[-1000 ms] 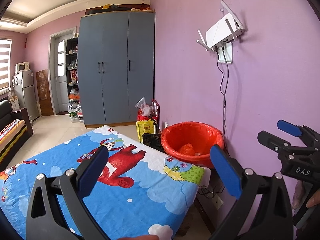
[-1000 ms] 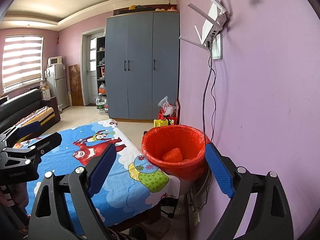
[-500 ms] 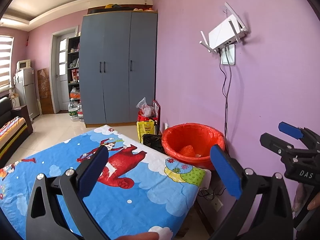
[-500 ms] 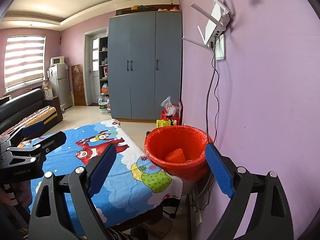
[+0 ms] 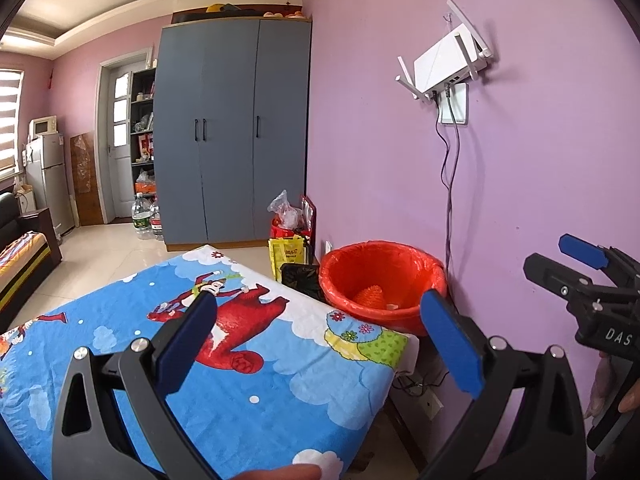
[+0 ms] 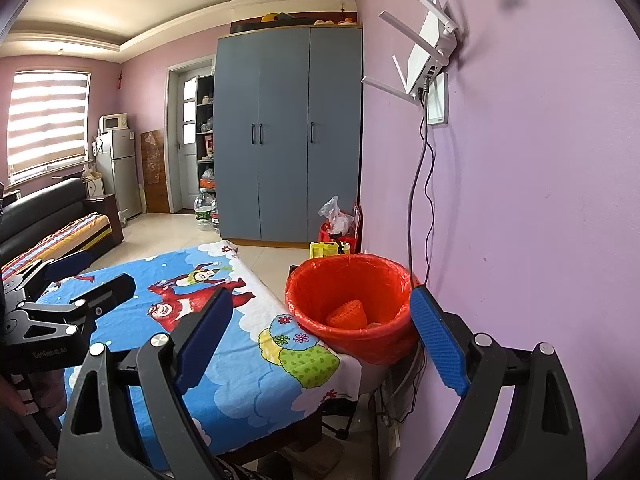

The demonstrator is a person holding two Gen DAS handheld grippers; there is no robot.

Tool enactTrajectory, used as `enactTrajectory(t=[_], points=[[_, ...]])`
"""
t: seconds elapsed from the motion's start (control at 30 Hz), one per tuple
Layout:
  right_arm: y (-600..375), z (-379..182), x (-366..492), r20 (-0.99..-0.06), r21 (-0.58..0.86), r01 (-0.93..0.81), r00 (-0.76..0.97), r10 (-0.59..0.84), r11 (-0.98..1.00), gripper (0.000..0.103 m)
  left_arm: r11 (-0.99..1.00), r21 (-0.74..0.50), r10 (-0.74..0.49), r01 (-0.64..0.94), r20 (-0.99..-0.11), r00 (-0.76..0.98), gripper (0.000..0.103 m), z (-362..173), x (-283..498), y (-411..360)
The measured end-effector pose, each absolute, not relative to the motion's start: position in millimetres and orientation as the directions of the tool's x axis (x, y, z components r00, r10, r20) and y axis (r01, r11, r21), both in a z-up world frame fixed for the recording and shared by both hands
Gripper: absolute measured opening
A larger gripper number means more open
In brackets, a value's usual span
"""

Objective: Collect trash

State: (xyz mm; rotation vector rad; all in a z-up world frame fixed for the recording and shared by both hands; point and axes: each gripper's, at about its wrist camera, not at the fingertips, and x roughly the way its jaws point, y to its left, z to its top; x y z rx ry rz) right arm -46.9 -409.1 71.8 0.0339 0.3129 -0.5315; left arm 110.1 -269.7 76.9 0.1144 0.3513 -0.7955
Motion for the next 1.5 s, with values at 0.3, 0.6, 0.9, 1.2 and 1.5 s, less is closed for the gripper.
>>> enactTrajectory(t=[0.3,0.6,0.9,1.2,1.5], points=[[-408.7,71.9,-49.8,-0.301,-0.047,0.506,0.815,-0.495,0.861,0.085,0.698,-0.005,-0.673,0.716,-0.344,0.654,0.099,76.7,105.3,-272.6],[-409.9,71.4,-50.7,-0.303,-0.045,0.508,0.814,-0.496,0.860,0.085,0.697,-0.003,-0.676,0.717,-0.336,0.656,0.099,77.5,102.4,-272.2],[-413.6,71.6,-52.6,-0.302,-0.047,0.514,0.810,-0.503,0.857,0.085,0.698,0.009,-0.670,0.716,-0.345,0.657,0.099,73.4,101.6,-276.6],[-414.1,71.6,-52.7,-0.302,-0.048,0.513,0.810,-0.502,0.857,0.085,0.699,0.008,-0.670,0.715,-0.343,0.658,0.099,72.9,102.2,-276.4],[-416.9,70.9,-52.9,-0.302,-0.045,0.512,0.812,-0.500,0.858,0.085,0.698,0.011,-0.671,0.716,-0.340,0.659,0.099,73.0,101.7,-275.9]])
